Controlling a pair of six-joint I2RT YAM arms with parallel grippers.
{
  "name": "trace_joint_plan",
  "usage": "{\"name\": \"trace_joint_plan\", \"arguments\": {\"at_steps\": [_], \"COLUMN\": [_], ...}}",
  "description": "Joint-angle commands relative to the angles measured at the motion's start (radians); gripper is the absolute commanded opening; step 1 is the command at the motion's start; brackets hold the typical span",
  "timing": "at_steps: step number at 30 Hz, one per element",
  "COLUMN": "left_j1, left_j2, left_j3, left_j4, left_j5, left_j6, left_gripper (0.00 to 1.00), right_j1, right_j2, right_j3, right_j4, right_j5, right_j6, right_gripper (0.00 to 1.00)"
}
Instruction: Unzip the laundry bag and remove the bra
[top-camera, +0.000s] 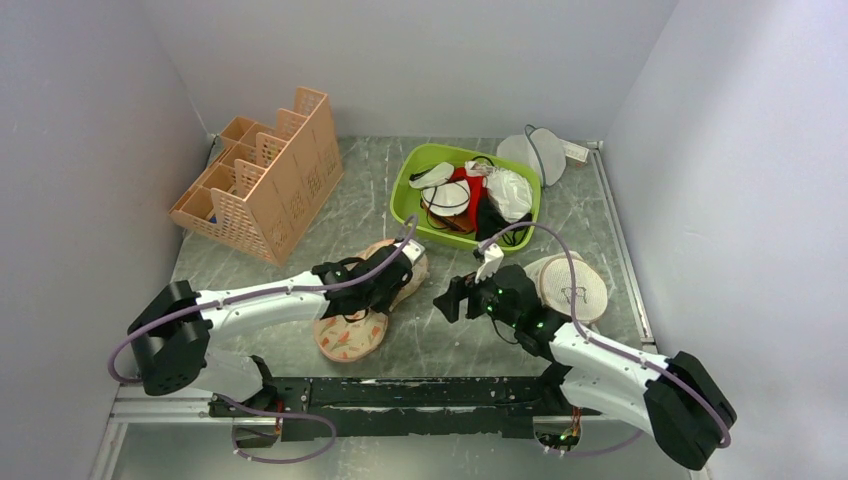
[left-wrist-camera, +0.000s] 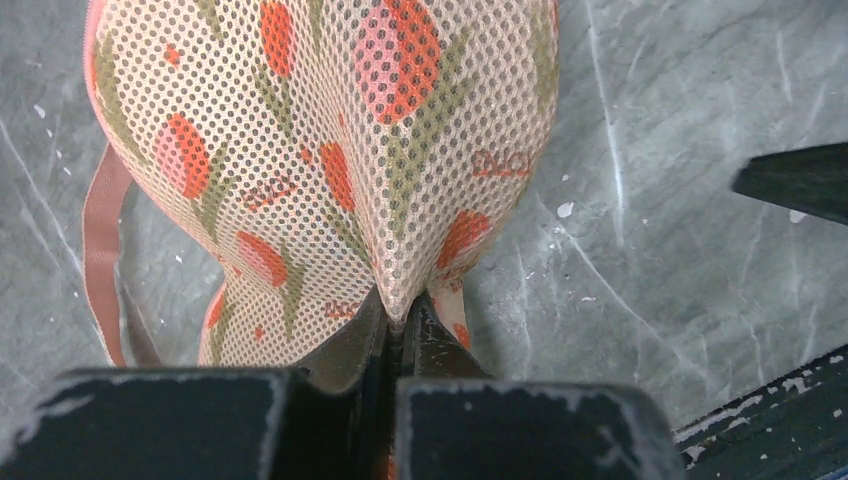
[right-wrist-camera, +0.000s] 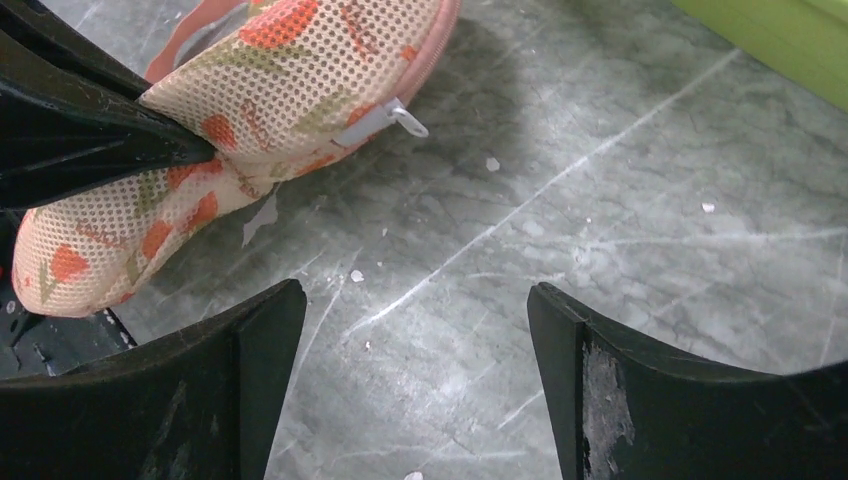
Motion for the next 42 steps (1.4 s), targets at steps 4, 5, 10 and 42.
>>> {"name": "trace_joint_plan", "arguments": {"at_steps": [4,5,10,42], "left_j1": [-0.009,-0.01,-0.027,-0.063], "left_j2": [-0.057,-0.063,-0.075,-0.112], "left_j3": [-0.02,-0.022,-0.03,-0.048], "left_j4": [0.071,0.072,0.064,0.061], "left_j5": [0.079,0.077,0.059,0.027], "left_j6": [0.045,0.044,0.041,0.029], "left_gripper": [0.07,0.07,0.07,0.07], "right_j1": [-0.03,-0.031,-0.062,-0.077], "right_j2": [0.118,0.135,0.19,0.454], "right_j3": [0.027,0.025,0.007,-0.031], "right_j4": [0.273,0.292,0.365,0.742], "right_j5": [-0.118,-0.126,-0.13,-0.287], "right_j6": [-0.146,-0.166,-0.214,-0.316], "right_gripper": [0.78,0.76,0.64,0.25]}}
